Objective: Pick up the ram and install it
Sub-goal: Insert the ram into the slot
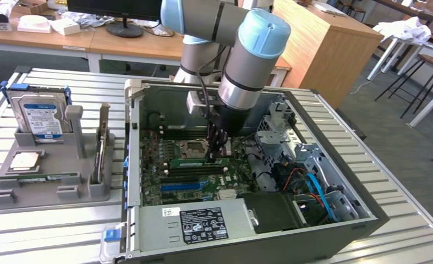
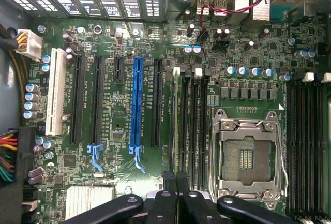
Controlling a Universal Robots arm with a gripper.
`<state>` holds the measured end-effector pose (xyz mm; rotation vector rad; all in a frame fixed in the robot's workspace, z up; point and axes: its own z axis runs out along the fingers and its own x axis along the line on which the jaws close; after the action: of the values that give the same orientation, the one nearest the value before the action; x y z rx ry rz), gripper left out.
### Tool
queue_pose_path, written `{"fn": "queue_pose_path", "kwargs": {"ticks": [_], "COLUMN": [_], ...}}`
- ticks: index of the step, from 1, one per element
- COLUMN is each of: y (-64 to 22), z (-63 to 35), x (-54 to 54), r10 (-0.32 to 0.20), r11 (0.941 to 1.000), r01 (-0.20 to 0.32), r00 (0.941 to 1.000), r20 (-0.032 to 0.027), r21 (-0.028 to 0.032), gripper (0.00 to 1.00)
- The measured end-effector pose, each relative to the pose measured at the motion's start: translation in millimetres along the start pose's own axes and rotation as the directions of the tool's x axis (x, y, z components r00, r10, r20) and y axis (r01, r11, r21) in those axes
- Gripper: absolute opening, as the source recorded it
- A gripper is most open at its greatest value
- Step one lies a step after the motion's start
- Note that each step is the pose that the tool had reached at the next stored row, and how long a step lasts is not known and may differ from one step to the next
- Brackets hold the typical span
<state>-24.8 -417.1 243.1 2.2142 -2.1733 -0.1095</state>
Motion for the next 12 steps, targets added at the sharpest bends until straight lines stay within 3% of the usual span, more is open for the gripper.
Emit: {"fn": "queue_pose_path", "kwargs": {"ticks": [12], "y": [-0.2], "z": [2.5], "x": [0.6], "r10": [0.0], "r11": [1.0], "r01": [0.0], "r00": [1.0], "r20": [0.0], "r21": [0.0003], "gripper": [0.11]}}
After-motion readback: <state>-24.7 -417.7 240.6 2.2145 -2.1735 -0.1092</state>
